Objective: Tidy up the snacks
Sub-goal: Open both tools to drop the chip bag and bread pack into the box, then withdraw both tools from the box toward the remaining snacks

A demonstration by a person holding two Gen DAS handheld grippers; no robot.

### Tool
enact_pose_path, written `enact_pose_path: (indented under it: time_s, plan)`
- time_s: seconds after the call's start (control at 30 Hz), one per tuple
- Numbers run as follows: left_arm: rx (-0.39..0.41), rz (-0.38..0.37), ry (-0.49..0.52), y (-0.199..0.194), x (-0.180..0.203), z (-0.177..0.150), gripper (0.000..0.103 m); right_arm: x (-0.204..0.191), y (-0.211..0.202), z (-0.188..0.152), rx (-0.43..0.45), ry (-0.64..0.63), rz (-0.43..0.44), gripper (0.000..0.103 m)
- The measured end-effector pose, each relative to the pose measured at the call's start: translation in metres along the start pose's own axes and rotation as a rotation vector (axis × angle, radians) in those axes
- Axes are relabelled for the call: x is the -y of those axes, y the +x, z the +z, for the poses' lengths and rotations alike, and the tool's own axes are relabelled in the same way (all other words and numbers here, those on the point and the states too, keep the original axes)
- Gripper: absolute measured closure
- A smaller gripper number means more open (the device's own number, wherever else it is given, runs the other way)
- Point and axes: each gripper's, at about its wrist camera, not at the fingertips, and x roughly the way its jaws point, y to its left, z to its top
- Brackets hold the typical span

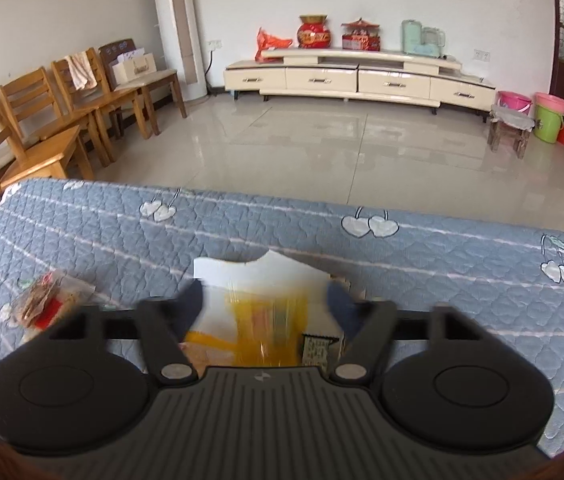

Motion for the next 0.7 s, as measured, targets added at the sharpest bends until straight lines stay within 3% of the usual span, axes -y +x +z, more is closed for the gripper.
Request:
enact_pose_path:
  time_s: [0.23,0.4,0.47,0.7]
  plan:
    - [0.008,0.095,-0.024,-0.027,-0.024,-0.006,0.01,-0.015,-0.033,-0.007,0.058,0.014,-0.054,0.012]
    - [0.012,0.145,-0.048,-0.047,-0.038,-0.009,0.01,-0.039,-0.067,-0.02,0.094,-0.058,-0.127,0.0]
    - [0.018,0.168,-0.047,-0.055,-0.042,-0.009,0.01,-0.05,-0.078,-0.027,0.111,-0.063,-0.141,0.0]
    - [0.047,0.217,-0.048,-0.083,-0.054,-0.011,0.01,-0.072,-0.097,-0.047,0.13,-0.027,-0.141,0.0]
